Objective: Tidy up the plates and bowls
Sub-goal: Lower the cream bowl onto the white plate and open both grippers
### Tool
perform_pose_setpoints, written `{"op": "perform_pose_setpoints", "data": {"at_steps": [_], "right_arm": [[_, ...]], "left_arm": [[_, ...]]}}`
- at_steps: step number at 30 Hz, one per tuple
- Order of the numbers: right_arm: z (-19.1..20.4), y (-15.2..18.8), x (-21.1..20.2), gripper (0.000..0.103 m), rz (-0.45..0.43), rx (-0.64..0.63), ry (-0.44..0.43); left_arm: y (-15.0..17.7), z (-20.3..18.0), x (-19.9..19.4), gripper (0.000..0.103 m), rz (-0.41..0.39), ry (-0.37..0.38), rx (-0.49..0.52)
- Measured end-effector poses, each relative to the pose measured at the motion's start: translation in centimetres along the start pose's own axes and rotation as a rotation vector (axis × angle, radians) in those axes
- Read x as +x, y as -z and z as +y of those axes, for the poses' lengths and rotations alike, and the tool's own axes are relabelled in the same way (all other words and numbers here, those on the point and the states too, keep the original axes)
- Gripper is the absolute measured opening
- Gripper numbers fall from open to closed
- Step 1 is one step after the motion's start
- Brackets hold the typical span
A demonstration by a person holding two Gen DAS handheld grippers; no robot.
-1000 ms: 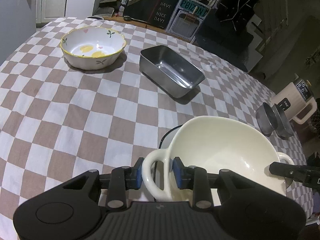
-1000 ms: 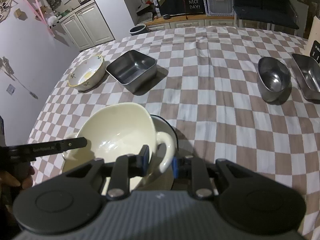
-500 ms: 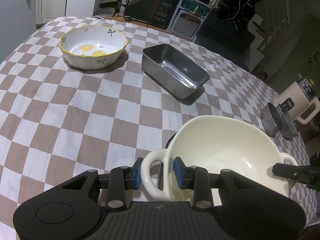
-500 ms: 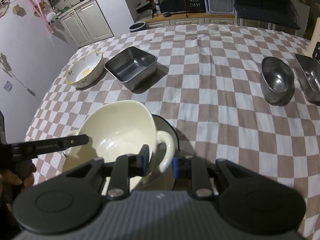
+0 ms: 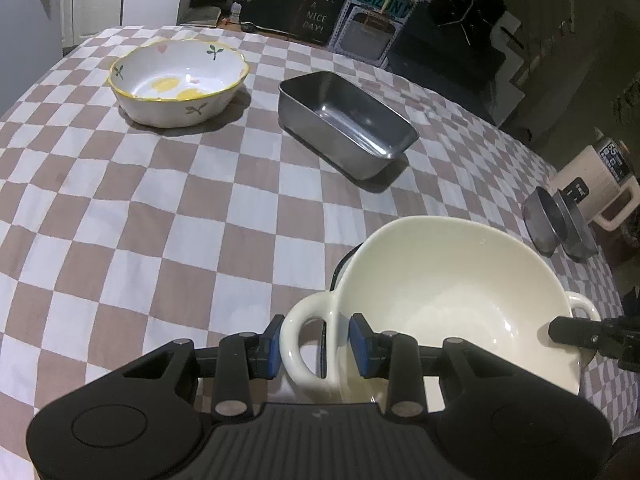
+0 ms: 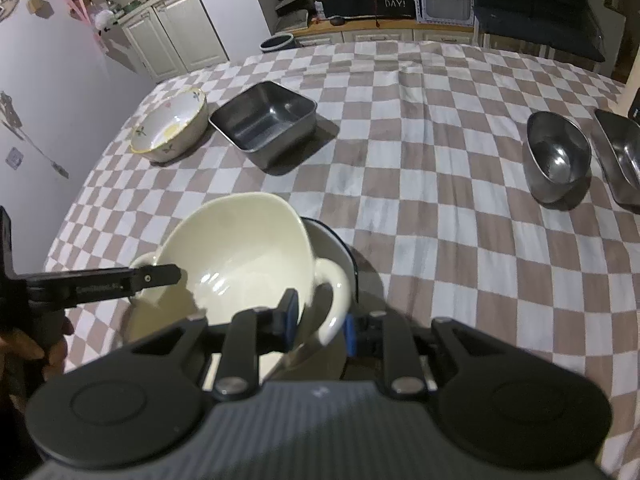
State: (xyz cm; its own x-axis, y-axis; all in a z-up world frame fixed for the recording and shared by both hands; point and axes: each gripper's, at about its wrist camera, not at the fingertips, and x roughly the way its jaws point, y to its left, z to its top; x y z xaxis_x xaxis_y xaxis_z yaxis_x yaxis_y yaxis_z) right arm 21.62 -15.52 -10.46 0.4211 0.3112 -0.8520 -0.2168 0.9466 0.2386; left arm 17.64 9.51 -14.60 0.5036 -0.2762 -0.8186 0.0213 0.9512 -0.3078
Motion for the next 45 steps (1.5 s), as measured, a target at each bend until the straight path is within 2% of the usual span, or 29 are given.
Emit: {"op": "perform_pose_setpoints", "data": {"at_steps": [6, 9, 12, 22, 27, 45], "right_arm": [[0.2, 0.1, -0.2, 0.028, -0.002, -0.044, 0.005], [0.0, 0.1, -0.1, 0.028, 0.007, -0.05, 0.0], [-0.5, 0.0, 0.2, 0.029, 0.03, -0.028, -0.016], [-0.6, -0.2, 1.3, 0.03, 0.076, -0.005, -0.016], [-0.8, -0.4, 2.0, 0.032, 0.087, -0.01, 0.014], [-1.8, -0.4, 3.4, 0.036, 0.125, 0.019, 0.006]], "left_arm": [[-0.1, -0.6, -0.2, 0.039, 0.011, -0.026, 0.077], [-0.2, -0.4, -0.1, 0.041, 0.02, -0.028, 0.066], [-0.4, 0.0, -0.2, 0.048, 0.029, -0.036, 0.053], [-0.3, 0.5, -0.3, 0.056, 0.039, -0.038, 0.05], [-0.2, 0.4, -0.4, 0.058, 0.038, -0.045, 0.065], [-0.4, -0.5, -0.6, 0.06, 0.047, -0.065, 0.099]]}}
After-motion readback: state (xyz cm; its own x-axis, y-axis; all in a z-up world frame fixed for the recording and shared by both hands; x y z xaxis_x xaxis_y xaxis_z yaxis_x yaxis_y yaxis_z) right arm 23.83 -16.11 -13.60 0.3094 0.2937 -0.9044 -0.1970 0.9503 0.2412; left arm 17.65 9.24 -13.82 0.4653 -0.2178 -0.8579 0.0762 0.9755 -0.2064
